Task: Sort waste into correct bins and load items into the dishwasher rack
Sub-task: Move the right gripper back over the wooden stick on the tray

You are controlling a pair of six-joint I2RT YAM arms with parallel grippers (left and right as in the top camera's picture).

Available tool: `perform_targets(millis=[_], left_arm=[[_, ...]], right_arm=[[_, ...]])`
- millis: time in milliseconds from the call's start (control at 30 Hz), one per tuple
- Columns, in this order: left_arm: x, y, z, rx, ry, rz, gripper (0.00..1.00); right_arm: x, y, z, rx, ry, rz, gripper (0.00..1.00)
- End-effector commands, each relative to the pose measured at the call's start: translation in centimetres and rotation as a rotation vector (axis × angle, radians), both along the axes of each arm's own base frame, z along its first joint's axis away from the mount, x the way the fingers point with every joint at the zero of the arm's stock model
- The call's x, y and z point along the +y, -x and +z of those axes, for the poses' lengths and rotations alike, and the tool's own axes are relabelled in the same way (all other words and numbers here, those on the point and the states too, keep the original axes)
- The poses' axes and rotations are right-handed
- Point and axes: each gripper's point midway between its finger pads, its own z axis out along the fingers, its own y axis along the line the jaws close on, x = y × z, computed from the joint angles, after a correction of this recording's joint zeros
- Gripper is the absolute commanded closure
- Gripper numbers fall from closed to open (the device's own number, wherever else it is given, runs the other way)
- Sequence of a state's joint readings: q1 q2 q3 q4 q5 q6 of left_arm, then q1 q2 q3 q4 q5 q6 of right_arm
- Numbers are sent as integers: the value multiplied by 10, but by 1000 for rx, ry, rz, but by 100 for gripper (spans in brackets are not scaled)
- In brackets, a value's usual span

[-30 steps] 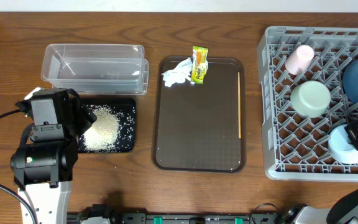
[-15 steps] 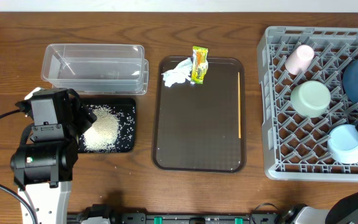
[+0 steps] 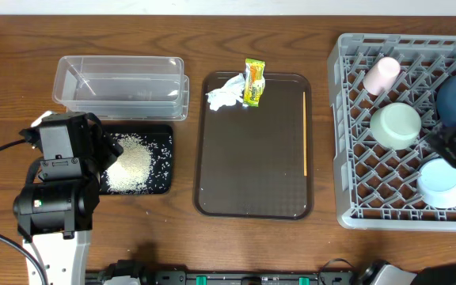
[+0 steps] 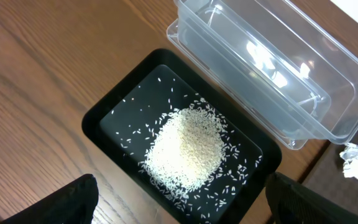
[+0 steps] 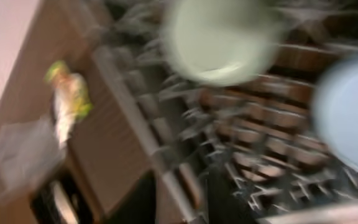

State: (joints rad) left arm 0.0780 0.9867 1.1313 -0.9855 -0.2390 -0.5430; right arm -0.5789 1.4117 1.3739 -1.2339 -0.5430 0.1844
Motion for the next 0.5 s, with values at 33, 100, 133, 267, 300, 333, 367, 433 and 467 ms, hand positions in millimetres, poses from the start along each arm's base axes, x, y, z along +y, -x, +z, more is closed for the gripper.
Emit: perform_targets(millis=[33,100,133,267,300,333,367,433,467], left_arm=[[2,0,4,-7,-8,3,12],[2,0,4,-7,-8,3,12],[2,0,4,-7,-8,3,12],[2,0,4,-7,-8,3,12],[2,0,4,-6,-8,3,12],[2,0,4,-6,-8,3,12],[2,0,4,-7,-8,3,12],[2,0,4,-7,-8,3,12],[2,0,4,-7,-8,3,12]], right_arm=[[64,-12,42,-217,24,294,20],[85,-15,43,-224,76,367,1],[93,-17,41,-216,96,389,1],[135,-20,25,-147,212,503,1],[145,-20,21,-126,248,528,1],[155,-22,18,-110,283,555,1],[164,-25,16,-101,312,576,1],[179,-34,14,-81,373,600,4],[186,-40,13,-69,402,604,6]])
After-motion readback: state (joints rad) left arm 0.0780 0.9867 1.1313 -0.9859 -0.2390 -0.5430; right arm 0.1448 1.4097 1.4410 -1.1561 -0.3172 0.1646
